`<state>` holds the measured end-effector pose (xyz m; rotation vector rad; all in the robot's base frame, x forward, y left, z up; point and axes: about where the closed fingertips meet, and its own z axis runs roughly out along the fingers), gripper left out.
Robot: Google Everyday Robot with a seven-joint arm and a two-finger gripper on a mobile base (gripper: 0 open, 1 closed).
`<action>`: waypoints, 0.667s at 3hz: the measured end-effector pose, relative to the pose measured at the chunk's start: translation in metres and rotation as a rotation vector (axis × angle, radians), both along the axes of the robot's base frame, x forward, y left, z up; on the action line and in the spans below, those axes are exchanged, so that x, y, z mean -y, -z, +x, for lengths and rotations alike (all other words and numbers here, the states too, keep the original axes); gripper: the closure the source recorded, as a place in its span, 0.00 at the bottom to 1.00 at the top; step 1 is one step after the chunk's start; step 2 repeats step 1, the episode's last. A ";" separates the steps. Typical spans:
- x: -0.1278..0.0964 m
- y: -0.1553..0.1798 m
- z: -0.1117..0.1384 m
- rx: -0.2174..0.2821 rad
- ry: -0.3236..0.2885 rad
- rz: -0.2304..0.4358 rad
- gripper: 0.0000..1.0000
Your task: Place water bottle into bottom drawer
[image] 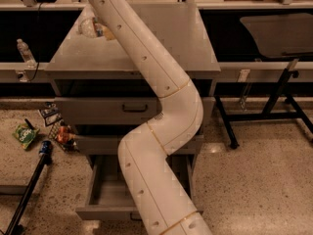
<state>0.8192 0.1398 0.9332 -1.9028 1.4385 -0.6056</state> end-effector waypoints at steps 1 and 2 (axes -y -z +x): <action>-0.004 0.001 0.005 0.012 -0.005 0.010 0.00; -0.004 0.001 0.005 0.012 -0.005 0.010 0.00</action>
Offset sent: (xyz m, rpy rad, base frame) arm 0.0000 0.0000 0.0000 0.0000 0.0000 0.0000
